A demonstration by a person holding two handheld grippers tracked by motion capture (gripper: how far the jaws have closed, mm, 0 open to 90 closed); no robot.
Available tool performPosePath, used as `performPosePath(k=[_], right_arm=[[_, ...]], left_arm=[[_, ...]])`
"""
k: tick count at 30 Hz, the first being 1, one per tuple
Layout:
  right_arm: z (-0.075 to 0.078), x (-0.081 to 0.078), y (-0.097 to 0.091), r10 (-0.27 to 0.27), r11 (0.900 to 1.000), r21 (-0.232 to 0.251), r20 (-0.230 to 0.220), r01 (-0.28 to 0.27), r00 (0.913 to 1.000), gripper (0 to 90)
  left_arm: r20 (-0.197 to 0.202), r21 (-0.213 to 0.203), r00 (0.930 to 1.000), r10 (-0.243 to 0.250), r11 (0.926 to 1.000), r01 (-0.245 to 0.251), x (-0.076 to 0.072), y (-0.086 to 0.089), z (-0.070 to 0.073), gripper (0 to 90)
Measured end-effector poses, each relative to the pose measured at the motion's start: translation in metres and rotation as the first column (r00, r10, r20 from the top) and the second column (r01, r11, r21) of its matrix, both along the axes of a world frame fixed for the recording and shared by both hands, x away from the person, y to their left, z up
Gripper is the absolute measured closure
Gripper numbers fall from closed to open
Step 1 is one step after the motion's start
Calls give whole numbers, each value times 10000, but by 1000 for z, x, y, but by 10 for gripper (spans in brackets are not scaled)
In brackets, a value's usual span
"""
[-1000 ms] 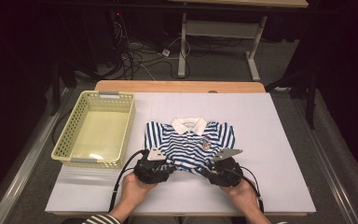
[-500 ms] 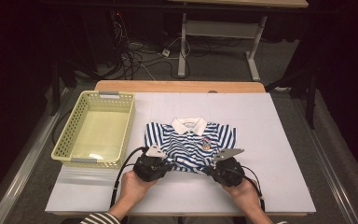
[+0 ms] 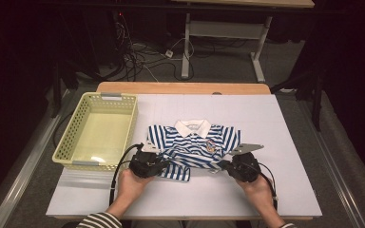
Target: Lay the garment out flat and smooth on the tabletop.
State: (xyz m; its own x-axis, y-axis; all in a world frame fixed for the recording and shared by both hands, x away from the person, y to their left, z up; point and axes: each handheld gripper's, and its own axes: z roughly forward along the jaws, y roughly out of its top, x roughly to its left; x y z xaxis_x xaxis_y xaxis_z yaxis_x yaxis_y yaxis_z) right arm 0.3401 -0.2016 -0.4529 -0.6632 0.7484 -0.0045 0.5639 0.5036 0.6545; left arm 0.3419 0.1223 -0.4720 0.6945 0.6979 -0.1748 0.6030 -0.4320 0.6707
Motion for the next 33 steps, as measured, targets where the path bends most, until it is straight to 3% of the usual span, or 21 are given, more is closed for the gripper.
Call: performPosePath(k=[4, 7, 12, 17, 20, 22, 24, 28, 31, 33], right_arm=[[-6, 0, 4, 116, 9999, -85, -234, -118, 9997, 864], [-6, -2, 4, 139, 9999, -24, -292, -140, 9995, 860], [-6, -2, 5, 119, 9999, -14, -341, -119, 9993, 855], [-6, -3, 5, 124, 9999, 30, -250, -123, 9996, 856], [-6, -3, 5, 122, 9999, 37, -275, -121, 9995, 855], [-6, -3, 5, 134, 9999, 24, -290, -134, 9995, 856], [-6, -3, 5, 138, 9999, 33, -286, -137, 9995, 856], [-5, -4, 5, 80, 9999, 83, -314, -77, 9995, 855], [-5, -3, 4, 125, 9998, 128, -219, -123, 9997, 851], [-5, -1, 4, 102, 9999, 124, -228, -99, 9997, 851]], left_arm=[[11, -182, 9999, 120, 9998, -120, -4, 3, 6, 618], [212, -62, 9996, 184, 9998, -183, -12, 7, 13, 570], [529, -419, 9985, -119, 9990, 141, -34, 12, 30, 565], [742, -523, 9943, -764, 9954, 804, -51, 0, 40, 627], [445, -210, 9909, -1272, 9915, 1282, -52, -18, 33, 649], [276, 13, 9903, -1363, 9907, 1363, -47, -29, 24, 649], [204, 226, 9920, -1243, 9920, 1239, -38, -37, 16, 645], [-47, 750, 9967, -816, 9938, 817, -22, -45, 0, 532], [-365, 856, 9961, -798, 9929, 827, -17, -46, -8, 486], [-216, 883, 9961, -855, 9923, 871, -18, -47, -9, 481]])
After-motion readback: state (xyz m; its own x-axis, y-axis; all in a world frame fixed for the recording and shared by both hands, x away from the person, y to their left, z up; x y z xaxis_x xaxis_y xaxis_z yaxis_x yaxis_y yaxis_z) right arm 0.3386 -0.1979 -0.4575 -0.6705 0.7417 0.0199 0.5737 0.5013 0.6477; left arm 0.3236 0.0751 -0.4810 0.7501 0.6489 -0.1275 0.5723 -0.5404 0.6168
